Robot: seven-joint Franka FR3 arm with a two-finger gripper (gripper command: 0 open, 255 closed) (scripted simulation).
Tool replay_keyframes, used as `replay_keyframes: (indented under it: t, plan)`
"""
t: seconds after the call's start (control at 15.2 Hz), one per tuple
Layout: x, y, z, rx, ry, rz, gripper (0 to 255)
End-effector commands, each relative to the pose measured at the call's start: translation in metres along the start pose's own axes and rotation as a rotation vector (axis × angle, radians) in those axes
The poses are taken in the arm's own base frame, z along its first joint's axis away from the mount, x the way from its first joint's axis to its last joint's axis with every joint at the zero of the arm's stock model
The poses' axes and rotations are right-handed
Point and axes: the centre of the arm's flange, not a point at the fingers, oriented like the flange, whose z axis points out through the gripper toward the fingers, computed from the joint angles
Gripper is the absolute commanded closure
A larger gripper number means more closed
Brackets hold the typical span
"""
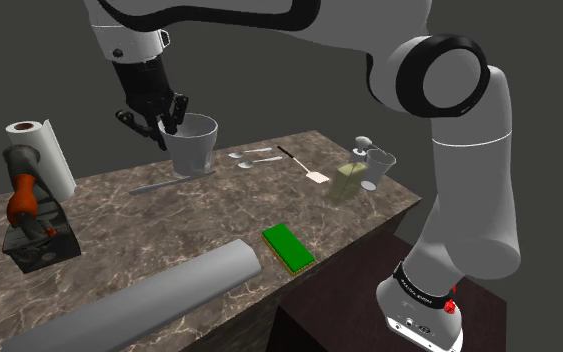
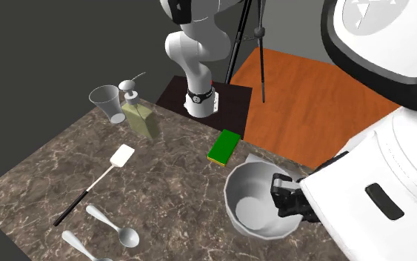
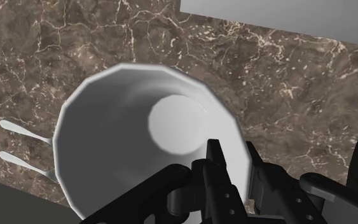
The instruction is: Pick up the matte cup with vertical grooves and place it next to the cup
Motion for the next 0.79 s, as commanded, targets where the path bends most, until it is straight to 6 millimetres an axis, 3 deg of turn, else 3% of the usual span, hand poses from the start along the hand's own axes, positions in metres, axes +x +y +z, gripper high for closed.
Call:
replay_keyframes:
  t: [0.0,0.33,0.73]
  plan:
    - [-0.001,0.003,-0.011,0.000,0.000,0.000,255]
    - [-0.003,0.007,-0.037,0.000,0.000,0.000,255]
    - [-0.008,0.085,-0.024,0.000,0.000,0.000,255]
